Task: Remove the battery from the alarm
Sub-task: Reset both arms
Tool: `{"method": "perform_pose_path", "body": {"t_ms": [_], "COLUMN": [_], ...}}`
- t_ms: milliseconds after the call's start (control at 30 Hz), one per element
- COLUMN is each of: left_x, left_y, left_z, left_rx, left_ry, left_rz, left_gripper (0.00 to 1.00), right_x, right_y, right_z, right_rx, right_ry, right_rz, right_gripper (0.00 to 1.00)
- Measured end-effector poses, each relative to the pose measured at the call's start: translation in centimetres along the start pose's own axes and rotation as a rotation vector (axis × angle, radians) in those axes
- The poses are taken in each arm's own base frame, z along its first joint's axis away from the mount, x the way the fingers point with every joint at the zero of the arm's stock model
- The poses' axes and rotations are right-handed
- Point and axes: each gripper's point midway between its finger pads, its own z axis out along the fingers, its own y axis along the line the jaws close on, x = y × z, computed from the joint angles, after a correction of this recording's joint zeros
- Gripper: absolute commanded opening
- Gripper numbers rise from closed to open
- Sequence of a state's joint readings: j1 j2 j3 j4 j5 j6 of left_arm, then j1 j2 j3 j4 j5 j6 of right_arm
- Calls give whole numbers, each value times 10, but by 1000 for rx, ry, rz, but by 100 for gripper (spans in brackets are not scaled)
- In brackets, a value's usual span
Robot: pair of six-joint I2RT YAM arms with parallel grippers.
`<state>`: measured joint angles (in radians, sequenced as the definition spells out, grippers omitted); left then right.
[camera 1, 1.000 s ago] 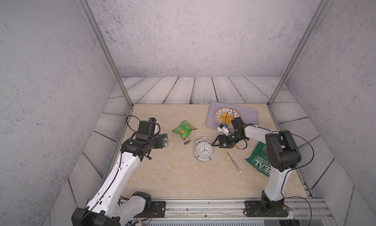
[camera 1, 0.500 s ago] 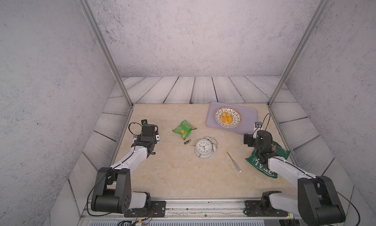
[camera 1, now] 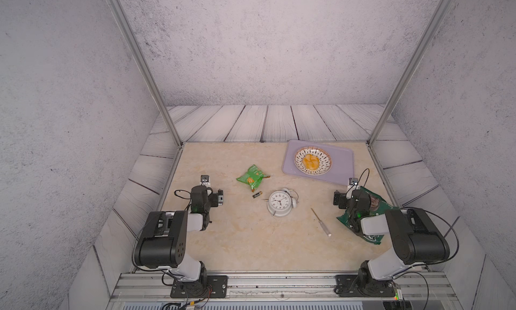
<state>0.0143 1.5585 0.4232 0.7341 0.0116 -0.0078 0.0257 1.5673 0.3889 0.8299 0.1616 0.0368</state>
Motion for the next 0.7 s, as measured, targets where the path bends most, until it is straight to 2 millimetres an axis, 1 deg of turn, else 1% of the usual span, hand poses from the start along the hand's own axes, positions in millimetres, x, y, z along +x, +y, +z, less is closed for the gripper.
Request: {"method": "perform_pose_path", "body": {"t_ms": [67, 100, 167, 300, 700], "left_x": [-12, -18, -27, -27, -24], "left_y": [6, 7, 6, 3, 2], "left_z": [2, 3, 2, 1, 1], "left_rx": [0, 0, 10, 26, 36], "left_ry": [-24, -40, -69, -64, -55], "left_rz": [-12, -15, -17, -17, -16], "left_gripper": [99, 99, 99, 99, 99], "right_x": [-25, -31, -30, -23, -21], "right_y": [-3, -4, -1, 2, 3], "right_z": [5, 6, 5, 4, 4], "right_rx": [-5, -5, -19, -38, -47], "right_ry": [-66, -82, -79, -64, -57], "right_rz": [21, 26, 27, 25, 24], "right_gripper": [99, 99, 99, 99, 99]}}
